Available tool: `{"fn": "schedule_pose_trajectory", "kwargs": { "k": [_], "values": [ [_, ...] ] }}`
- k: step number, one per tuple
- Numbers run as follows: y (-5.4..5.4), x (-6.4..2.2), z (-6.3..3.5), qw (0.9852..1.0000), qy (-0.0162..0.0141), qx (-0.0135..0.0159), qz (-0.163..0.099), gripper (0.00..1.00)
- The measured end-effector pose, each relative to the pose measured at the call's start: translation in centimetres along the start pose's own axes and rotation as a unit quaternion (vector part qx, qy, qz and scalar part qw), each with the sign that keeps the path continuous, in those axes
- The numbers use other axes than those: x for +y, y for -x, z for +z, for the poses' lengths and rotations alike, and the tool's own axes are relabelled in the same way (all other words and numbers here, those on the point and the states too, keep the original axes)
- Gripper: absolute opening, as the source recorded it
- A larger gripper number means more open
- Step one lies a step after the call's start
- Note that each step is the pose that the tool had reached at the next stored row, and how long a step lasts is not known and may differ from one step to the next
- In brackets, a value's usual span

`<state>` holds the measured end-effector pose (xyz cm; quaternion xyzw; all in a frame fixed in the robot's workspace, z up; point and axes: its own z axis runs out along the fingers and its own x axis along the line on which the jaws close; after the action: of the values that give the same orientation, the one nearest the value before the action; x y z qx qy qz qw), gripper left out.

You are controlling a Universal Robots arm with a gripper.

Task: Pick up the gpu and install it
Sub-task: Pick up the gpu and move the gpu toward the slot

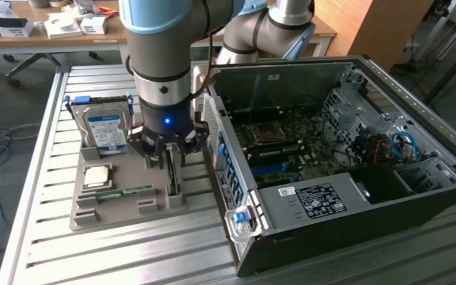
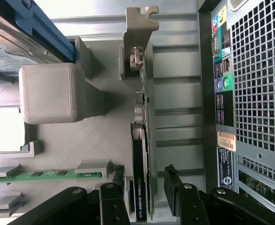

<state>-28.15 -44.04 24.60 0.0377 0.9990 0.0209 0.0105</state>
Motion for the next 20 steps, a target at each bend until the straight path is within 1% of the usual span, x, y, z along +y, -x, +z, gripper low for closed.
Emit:
{"fn": "schedule_pose_trajectory", "kwargs": {
  "k": [3, 9, 14, 20],
  "values": [
    [0.0, -0.02, 0.46, 1.0, 0.0, 0.0001, 0.0, 0.47],
    [0.0, 0.02, 0.55, 1.0, 0.0001, 0.0, 0.0, 0.47],
    [-0.2, 0.95, 0.74, 1.0, 0.0, 0.0001, 0.0, 0.47],
    [-0.4, 1.15, 1.25, 1.0, -0.0001, 0.0001, 0.0, 0.47]
  ]
}}
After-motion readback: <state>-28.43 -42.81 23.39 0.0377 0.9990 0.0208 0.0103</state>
